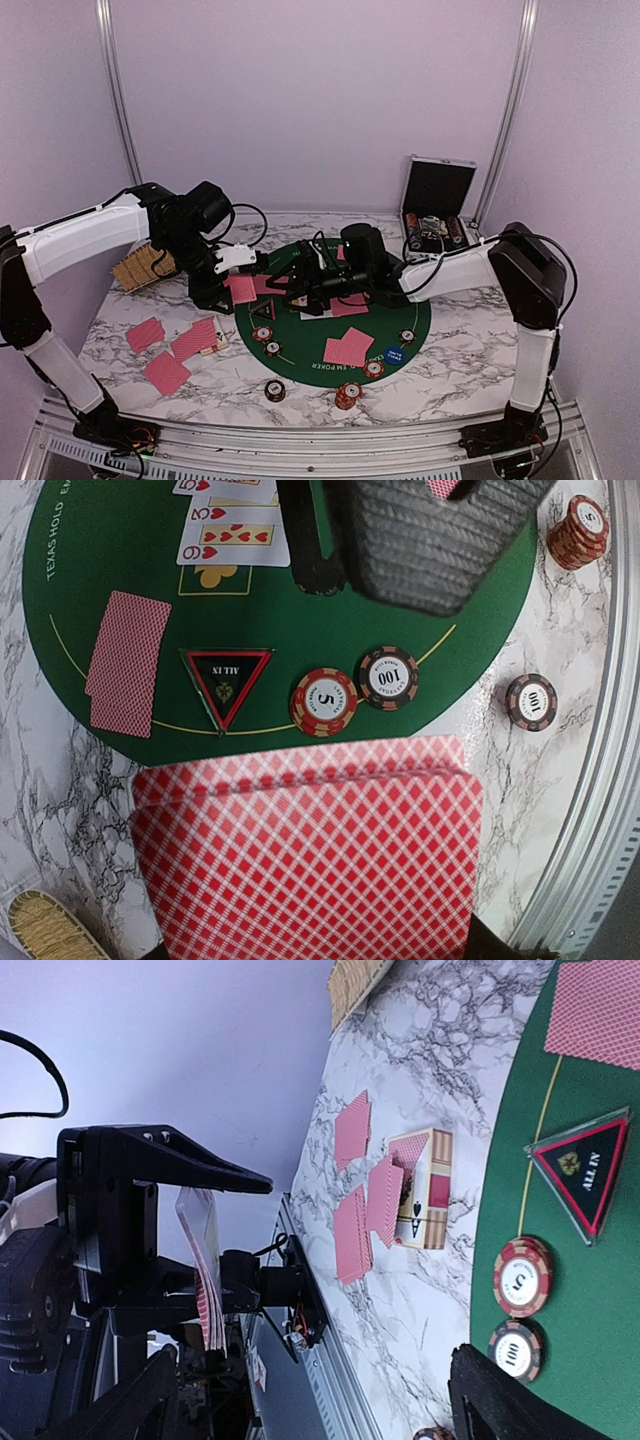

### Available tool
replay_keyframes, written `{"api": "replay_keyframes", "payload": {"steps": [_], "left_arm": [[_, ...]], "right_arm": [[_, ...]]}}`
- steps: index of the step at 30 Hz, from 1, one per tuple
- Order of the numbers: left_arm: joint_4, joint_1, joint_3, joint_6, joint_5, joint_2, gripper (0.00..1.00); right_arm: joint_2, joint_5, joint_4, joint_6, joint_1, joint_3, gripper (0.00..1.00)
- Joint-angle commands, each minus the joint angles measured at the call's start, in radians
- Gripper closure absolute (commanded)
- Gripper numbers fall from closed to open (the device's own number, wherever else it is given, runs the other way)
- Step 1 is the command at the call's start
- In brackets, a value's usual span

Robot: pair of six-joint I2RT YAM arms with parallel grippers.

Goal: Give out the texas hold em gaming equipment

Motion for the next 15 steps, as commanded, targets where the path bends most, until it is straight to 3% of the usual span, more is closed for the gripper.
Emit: {"api": "replay_keyframes", "payload": {"steps": [1,15], "left_arm": [[-0.027,0.006,0.026,-0.005,0.023,-0.022,0.37],[-0.027,0.006,0.029,-0.005,0.024,-0.014,0.37]], "right_arm": [[0.043,-0.034,0.176,0.115,0.025,0.015,0.08],[0.143,-0.046,0.251,0.190,0.078,0.110,0.09]]}}
